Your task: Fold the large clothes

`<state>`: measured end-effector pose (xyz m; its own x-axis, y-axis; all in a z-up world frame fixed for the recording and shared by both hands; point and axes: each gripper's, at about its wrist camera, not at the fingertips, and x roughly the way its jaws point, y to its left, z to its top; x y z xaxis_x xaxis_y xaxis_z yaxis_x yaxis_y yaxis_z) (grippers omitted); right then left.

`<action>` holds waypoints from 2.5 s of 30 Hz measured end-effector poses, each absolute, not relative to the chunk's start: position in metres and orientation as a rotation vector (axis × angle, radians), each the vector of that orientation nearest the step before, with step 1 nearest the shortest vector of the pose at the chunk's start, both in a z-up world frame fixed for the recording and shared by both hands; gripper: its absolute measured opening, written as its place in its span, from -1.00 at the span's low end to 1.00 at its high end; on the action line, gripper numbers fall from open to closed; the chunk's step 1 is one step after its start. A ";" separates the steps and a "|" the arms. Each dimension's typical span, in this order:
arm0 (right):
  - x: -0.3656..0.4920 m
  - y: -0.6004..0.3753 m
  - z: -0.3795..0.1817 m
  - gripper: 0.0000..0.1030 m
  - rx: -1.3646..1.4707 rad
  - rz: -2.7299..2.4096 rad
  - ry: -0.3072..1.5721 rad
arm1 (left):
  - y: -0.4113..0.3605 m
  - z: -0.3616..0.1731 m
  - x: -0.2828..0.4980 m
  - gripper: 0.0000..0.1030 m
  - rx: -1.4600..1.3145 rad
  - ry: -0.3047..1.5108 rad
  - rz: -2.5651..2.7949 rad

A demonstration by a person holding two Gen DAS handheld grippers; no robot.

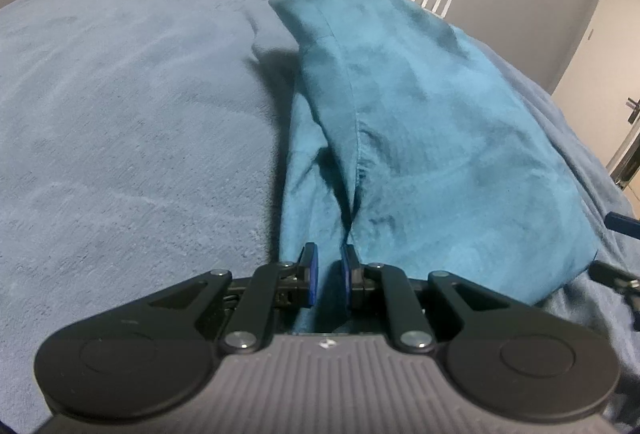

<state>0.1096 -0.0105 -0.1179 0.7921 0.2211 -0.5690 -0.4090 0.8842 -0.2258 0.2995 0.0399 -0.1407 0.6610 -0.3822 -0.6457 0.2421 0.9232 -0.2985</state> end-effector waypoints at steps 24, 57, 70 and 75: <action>0.013 -0.074 -0.079 1.00 0.117 0.193 0.695 | 0.007 -0.080 0.154 0.85 -0.199 0.565 -0.262; 0.033 -0.036 -0.128 1.00 -0.037 0.121 0.758 | -0.052 -0.117 0.149 0.90 0.105 0.700 -0.112; 0.035 -0.034 -0.131 1.00 -0.047 0.127 0.772 | -0.052 -0.117 0.149 0.90 0.105 0.701 -0.111; 0.035 -0.034 -0.130 1.00 -0.049 0.126 0.774 | -0.052 -0.117 0.149 0.90 0.105 0.701 -0.111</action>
